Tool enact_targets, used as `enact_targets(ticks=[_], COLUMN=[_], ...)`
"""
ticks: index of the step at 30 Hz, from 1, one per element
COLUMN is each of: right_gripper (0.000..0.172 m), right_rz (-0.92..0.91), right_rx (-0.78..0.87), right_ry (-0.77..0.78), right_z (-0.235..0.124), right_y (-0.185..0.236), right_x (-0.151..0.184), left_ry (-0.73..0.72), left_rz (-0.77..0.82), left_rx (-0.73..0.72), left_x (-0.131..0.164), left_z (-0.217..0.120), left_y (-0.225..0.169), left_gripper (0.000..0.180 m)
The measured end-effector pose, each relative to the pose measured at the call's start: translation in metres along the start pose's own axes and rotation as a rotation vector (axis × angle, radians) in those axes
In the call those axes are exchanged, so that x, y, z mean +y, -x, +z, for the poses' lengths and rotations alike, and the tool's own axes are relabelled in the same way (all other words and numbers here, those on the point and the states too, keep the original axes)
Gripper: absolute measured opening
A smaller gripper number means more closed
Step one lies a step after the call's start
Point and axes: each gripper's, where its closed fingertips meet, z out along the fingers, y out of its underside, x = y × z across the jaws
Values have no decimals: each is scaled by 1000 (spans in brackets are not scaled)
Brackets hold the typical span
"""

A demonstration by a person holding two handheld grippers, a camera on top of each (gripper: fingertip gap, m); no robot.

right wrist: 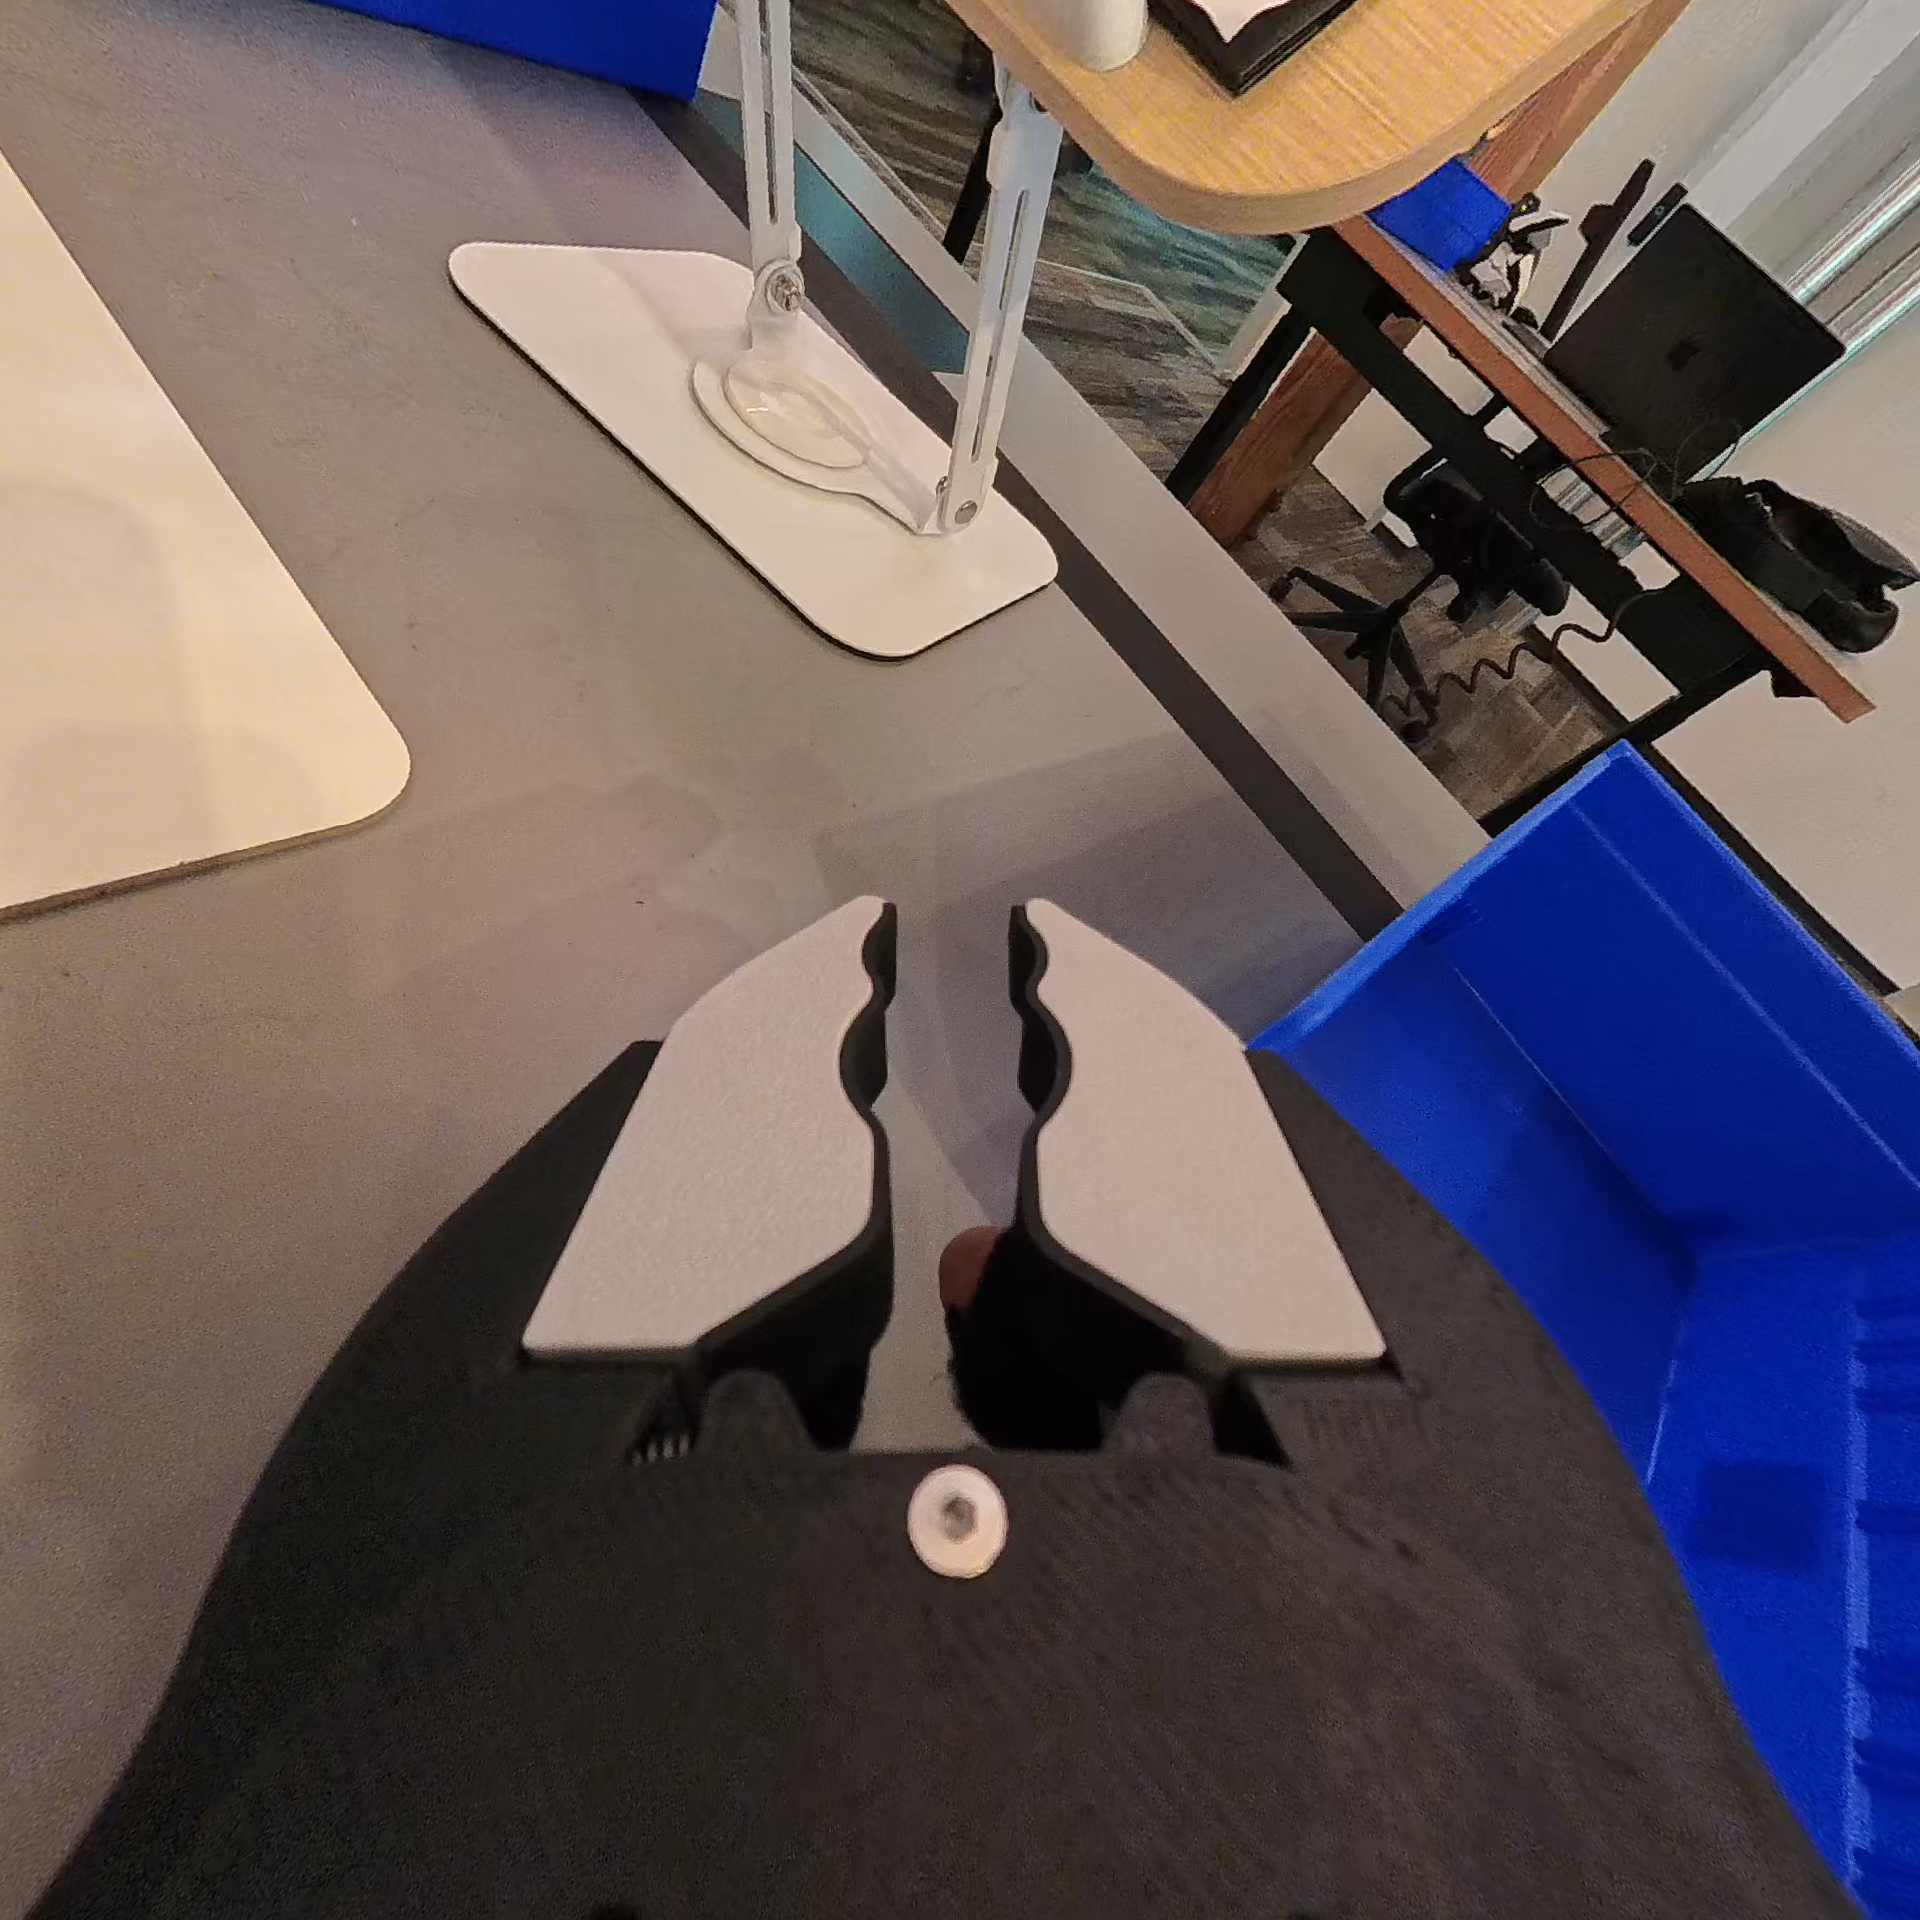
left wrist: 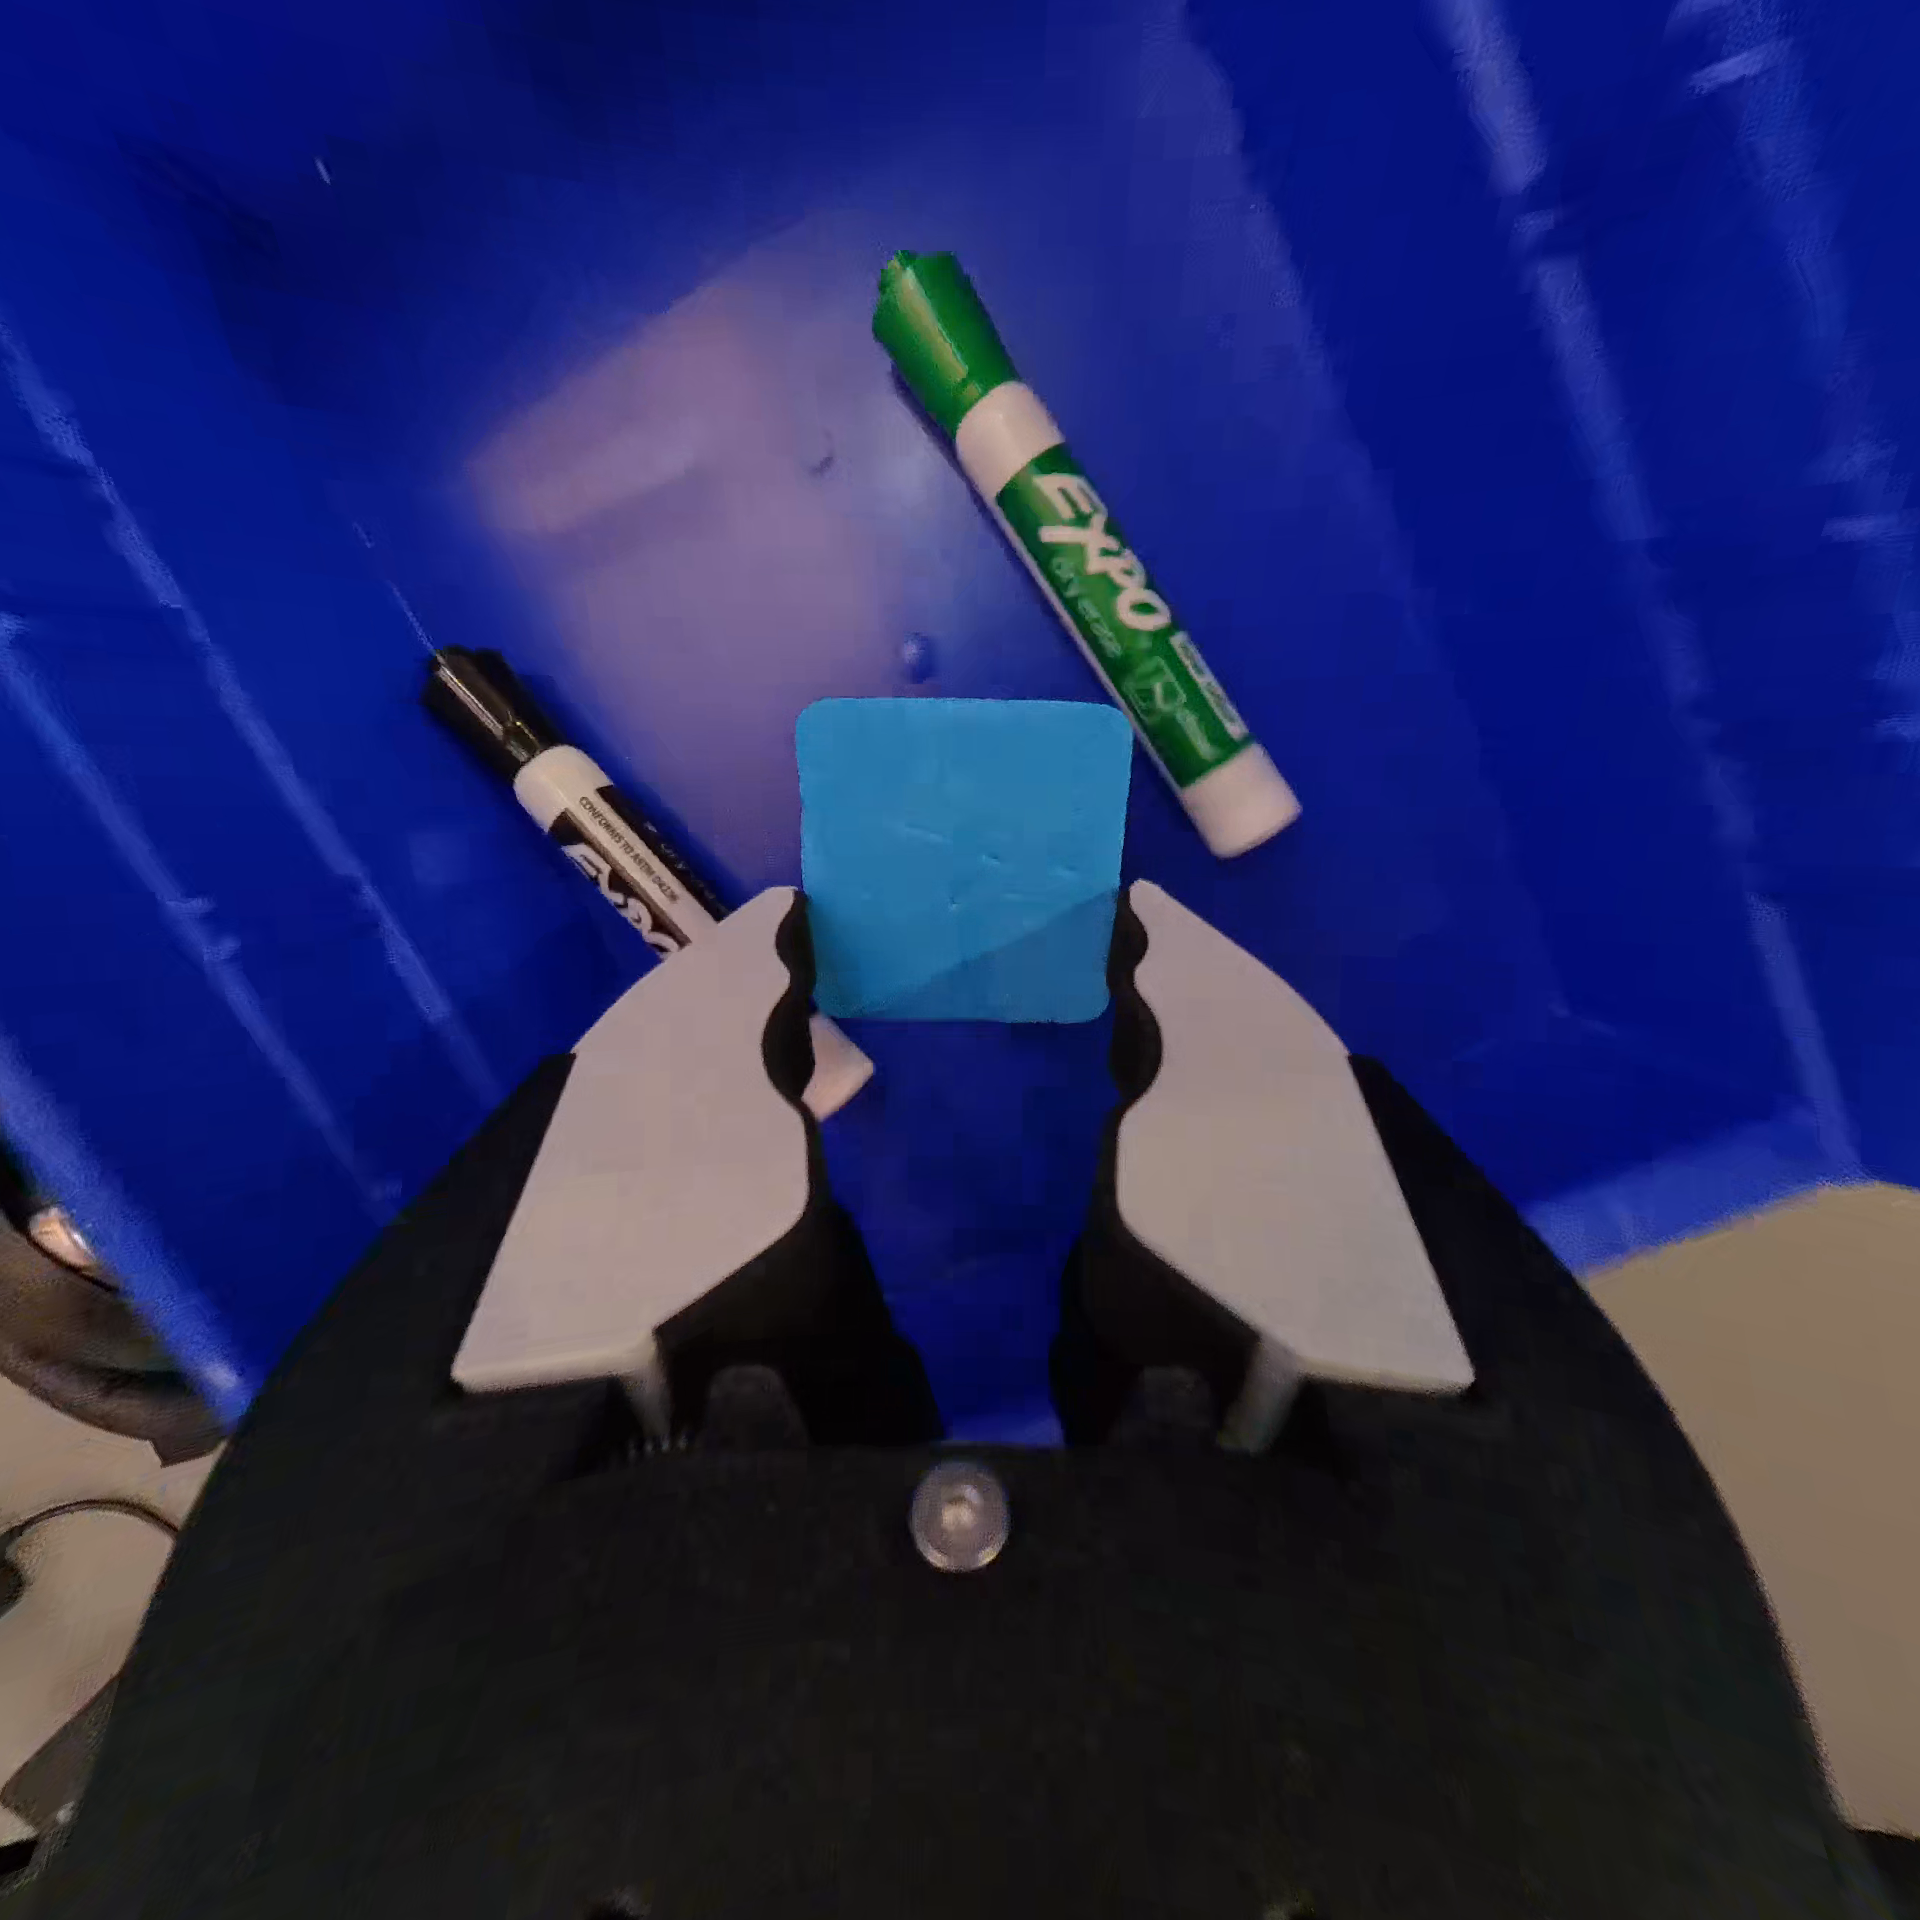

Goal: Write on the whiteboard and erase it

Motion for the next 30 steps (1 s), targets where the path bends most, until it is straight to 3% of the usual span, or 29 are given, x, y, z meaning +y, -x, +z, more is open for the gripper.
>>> enact_targets(ticks=[1,5,11,16,19,26,30], right_gripper=[21,25,35,53,61,82,75], right_rz=[1,-10,-73,-81,-188,-230,-232], right_rx=[-2,-9,-81,-170,-251,-425,-446], right_ry=[-3,-37,-97,-156,-126,4,26], right_z=[0,-2,-5,-6,-5,3,0], right_y=[0,3,31,74,108,139,144], right_x=[0,-10,-55,-112,-126,-91,-77], left_ry=[-29,-161,-297,-270,-255,-217,-204], left_rz=[15,122,472,811,950,1118,1191], left_rx=[5,59,178,236,314,402,423], left_x=[-3,-10,-12,-2,3,-4,-4], left_z=[-12,-69,-126,-113,-103,-77,-71], left_y=[-6,-54,-197,-325,-385,-474,-505], left_gripper=[55,54,54,54,54,54,54])
